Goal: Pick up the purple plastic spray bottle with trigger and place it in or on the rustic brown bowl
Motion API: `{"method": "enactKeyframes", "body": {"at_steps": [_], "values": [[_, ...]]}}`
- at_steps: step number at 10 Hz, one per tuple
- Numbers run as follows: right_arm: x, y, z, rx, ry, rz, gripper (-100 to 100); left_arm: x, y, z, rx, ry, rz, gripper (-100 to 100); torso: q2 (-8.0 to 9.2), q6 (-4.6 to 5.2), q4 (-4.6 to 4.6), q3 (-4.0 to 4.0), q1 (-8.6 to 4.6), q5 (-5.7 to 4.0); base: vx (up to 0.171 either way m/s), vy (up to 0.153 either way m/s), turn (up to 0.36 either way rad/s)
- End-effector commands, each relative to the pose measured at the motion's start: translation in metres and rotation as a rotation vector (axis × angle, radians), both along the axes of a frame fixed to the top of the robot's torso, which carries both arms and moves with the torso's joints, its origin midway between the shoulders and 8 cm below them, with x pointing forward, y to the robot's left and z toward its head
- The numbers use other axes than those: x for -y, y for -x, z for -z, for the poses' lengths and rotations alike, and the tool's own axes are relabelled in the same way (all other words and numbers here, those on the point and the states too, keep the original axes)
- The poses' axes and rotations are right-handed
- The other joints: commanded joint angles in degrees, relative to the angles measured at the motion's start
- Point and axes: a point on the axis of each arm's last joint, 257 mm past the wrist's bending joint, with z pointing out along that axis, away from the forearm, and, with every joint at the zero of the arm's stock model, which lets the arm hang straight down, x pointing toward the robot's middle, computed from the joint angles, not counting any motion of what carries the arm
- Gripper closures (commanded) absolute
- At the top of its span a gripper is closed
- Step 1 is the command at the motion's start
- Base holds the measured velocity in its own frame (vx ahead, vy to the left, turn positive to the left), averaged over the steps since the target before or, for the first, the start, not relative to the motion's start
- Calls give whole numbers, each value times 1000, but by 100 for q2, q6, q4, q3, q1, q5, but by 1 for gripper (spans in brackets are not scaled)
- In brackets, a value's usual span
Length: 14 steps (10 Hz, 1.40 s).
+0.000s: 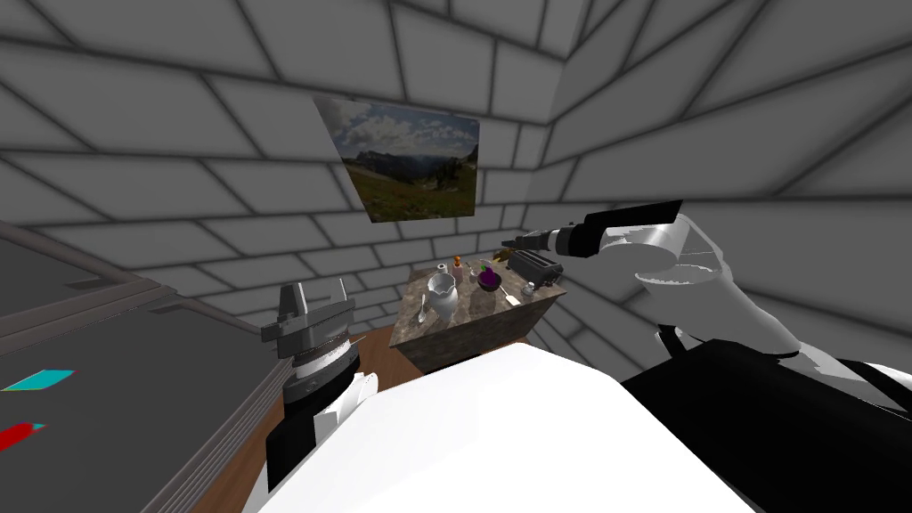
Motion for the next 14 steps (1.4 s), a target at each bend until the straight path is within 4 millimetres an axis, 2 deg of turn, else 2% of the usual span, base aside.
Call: {"method": "enactKeyframes", "body": {"at_steps": [1, 9, 12, 14], "values": [[-3, 4, -2, -3, -4, -1, -100, 0, 0, 0, 0, 0, 0, 0, 0, 0, 0, 0, 0, 0, 7, -12, 25], [-3, 4, -2, -3, -4, -1, -100, 0, 0, 0, 0, 0, 0, 0, 4, 2, 1, 2, 5, -1, 0, 0, -1], [6, 3, -20, -8, -5, 13, -100, 0, 0, 0, 0, 0, 0, 0, 5, 1, 1, 3, 5, 0, -6, 2, 42], [14, 3, -41, -10, -8, 26, -100, 0, 0, 0, 0, 0, 0, 0, 5, 0, 1, 3, 5, 1, -8, 2, 60]]}}
